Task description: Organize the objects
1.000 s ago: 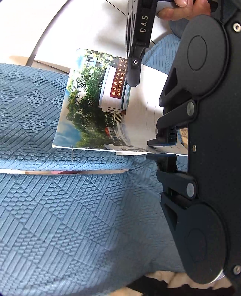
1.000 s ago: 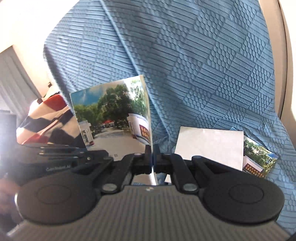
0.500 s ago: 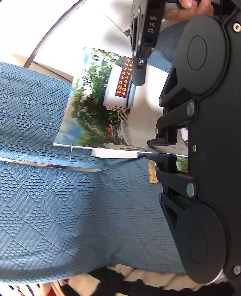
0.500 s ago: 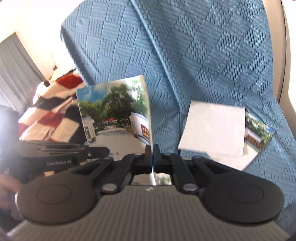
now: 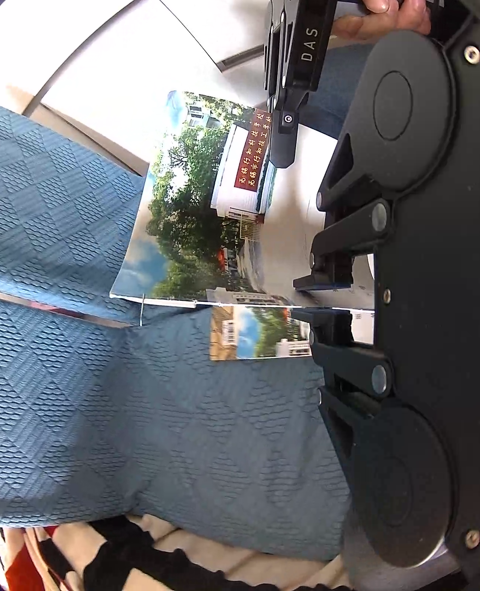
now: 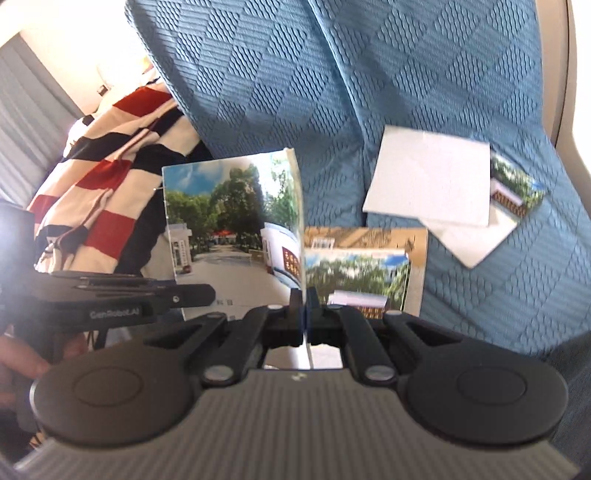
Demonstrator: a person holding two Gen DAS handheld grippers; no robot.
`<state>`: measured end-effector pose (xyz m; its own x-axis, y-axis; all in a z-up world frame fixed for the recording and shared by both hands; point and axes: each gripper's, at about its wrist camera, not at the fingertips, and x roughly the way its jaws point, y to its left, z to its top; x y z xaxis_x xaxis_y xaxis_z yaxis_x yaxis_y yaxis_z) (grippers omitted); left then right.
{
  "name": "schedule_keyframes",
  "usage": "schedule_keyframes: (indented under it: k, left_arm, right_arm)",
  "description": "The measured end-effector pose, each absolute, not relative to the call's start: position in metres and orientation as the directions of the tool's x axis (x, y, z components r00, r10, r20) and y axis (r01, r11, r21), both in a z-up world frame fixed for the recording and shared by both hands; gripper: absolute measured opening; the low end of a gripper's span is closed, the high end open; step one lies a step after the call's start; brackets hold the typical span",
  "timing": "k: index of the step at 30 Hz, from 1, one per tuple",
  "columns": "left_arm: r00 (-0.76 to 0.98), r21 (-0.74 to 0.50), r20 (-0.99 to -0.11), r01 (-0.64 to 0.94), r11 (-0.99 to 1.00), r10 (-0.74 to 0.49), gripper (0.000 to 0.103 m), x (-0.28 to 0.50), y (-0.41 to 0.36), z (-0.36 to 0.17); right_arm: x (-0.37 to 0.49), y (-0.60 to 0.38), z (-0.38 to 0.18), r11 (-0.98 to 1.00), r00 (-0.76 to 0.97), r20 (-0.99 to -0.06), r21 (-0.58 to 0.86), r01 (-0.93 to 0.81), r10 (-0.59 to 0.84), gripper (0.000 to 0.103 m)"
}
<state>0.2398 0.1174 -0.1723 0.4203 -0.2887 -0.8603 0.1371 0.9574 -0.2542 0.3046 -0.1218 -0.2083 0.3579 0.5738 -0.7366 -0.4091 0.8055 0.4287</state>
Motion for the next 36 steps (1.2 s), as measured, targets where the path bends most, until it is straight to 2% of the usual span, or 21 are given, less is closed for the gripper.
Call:
schedule_keyframes:
  k: [6,15,30,36]
  left_arm:
    - [0.404,-0.186,-0.884,0.161,0.969,-0.237,0.010,0.239,0.109,-0.190]
    - [0.363,-0.177,-0.908,0.125,0.976,-0.211,0.013,0.254,0.106,-0.227]
    - [0.278,-0.202,-0.938,0.045,0.978,-0.206,0.011,0.258,0.112,-0.271]
    - [0.289,-0.212,-0.934,0.030,0.977,-0.212,0.011,0.255,0.111,-0.265]
  right_arm:
    - [0.308,-0.117,-0.224,0.820,0.312,-0.773,0.433,-0.375,0.552,0.004]
    - [0.321,-0.108,-0.254,0.845,0.292,-0.811,0.401,-0.354,0.507,0.005]
    - [0.331,-0.107,-0.297,0.879,0.290,-0.846,0.357,-0.316,0.448,0.005]
    - [0.334,-0.106,-0.301,0.878,0.290,-0.852,0.332,-0.344,0.436,0.015]
